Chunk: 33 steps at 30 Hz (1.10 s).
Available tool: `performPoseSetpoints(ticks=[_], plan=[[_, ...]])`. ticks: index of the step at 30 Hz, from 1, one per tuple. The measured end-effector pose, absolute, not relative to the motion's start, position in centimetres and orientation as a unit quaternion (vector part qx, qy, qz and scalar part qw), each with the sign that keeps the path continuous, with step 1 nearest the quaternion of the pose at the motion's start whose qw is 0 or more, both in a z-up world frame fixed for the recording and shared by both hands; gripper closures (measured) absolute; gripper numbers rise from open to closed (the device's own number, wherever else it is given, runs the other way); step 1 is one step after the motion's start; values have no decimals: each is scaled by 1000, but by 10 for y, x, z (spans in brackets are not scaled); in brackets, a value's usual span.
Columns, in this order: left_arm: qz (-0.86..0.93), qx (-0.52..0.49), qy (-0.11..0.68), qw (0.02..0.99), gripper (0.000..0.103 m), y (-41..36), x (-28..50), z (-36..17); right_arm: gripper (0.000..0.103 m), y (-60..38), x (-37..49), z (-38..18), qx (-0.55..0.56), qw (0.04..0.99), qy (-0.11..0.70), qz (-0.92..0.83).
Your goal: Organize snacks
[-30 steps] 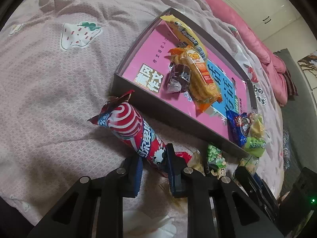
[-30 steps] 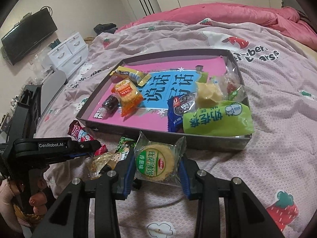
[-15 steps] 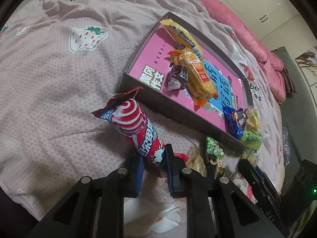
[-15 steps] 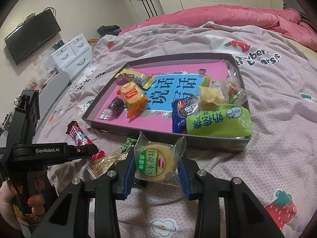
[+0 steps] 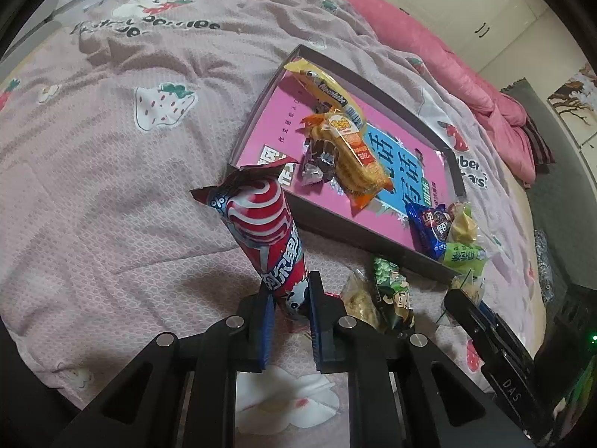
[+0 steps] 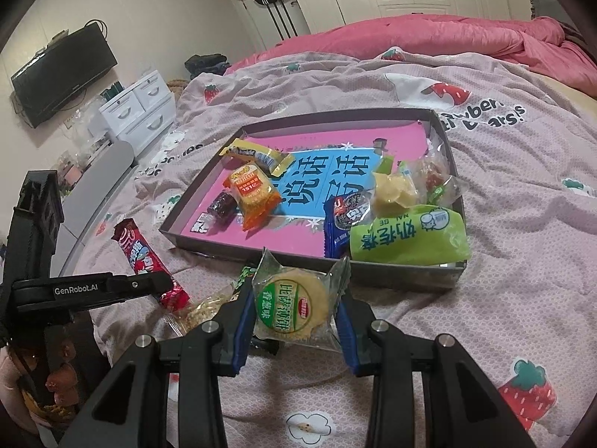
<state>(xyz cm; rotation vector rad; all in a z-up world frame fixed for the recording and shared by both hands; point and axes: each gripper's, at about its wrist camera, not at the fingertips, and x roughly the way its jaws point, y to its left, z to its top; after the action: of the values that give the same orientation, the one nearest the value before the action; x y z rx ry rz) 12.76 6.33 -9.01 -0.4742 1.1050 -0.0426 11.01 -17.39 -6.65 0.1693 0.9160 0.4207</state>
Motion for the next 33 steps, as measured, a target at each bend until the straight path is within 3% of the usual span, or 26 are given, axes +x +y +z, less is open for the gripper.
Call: performPoseSetpoints(ticks=[33], plan=[[-13,-91,406,909,87,47,127,-24,64,-187,99,-24,108,907,345,214]])
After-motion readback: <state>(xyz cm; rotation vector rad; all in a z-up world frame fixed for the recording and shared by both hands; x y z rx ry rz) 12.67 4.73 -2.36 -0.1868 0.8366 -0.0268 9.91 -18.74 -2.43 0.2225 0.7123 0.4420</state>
